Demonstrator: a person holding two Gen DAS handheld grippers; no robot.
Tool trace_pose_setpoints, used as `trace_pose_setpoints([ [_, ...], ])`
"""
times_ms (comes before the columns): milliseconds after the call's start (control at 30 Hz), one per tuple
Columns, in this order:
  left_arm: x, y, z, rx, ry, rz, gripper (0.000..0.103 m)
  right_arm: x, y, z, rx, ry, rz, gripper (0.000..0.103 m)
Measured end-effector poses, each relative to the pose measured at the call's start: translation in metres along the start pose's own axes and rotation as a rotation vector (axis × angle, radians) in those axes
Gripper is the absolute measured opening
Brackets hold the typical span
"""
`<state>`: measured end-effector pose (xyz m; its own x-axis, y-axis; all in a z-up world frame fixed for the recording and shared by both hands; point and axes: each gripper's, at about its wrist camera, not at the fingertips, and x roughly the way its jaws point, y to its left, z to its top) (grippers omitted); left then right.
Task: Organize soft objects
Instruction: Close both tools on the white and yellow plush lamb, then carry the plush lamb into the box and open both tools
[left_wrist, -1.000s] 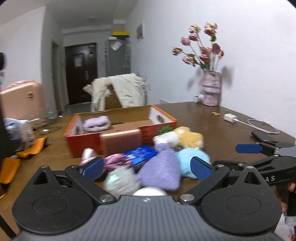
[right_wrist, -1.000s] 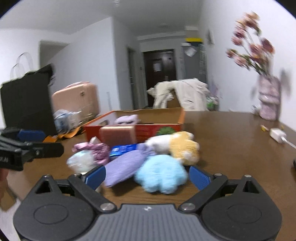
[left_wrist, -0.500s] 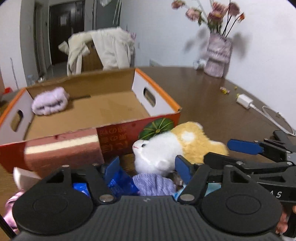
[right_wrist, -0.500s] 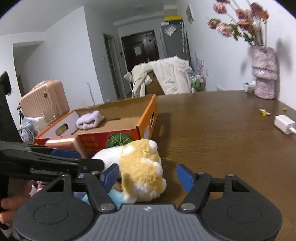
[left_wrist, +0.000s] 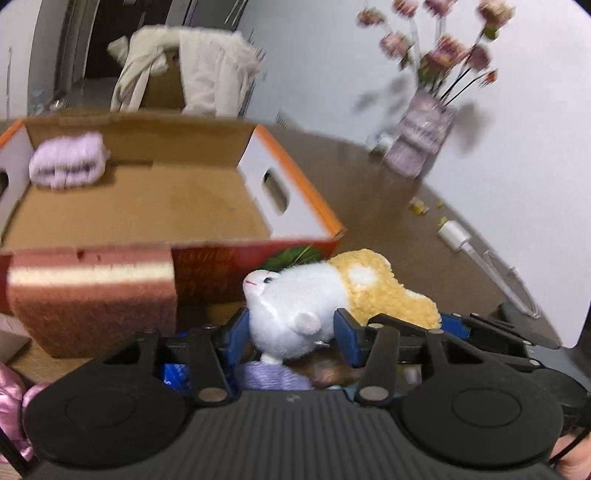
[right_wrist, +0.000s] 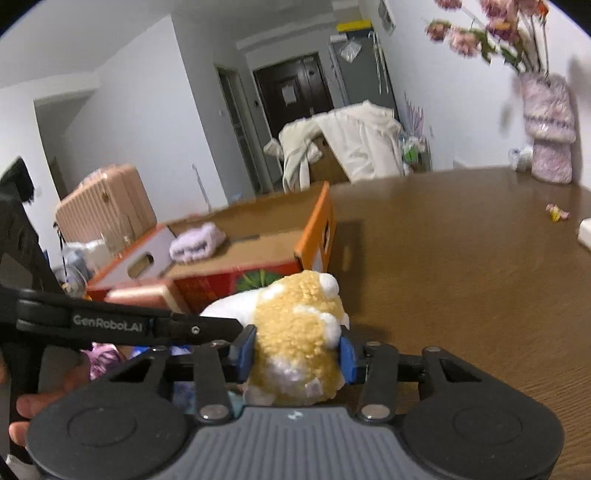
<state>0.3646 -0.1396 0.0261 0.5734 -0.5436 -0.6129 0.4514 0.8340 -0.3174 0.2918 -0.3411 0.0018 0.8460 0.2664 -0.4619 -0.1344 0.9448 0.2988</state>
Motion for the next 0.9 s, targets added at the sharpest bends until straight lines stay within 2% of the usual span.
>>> trace_pose_setpoints([
  [167,-0.060,-0.025,0.004,0.051,-0.144,-0.022,0.050,-0.049,0.019,0.015,-0.009,-0.102,0.036,0.044],
  [367,-0.135,-0.046,-0.029,0.143,-0.271,0.007,0.054,-0.101,0.051,0.011,-0.017,-0.161,0.117,0.044],
  [633,-0.195,-0.045,-0.079,0.179,-0.344,0.041,0.053,-0.136,0.091,-0.025,-0.013,-0.170,0.172,0.044],
  [900,-0.221,-0.037,-0.093,0.170,-0.388,0.033,0.053,-0.156,0.121,-0.034,-0.055,-0.176,0.158,0.044],
])
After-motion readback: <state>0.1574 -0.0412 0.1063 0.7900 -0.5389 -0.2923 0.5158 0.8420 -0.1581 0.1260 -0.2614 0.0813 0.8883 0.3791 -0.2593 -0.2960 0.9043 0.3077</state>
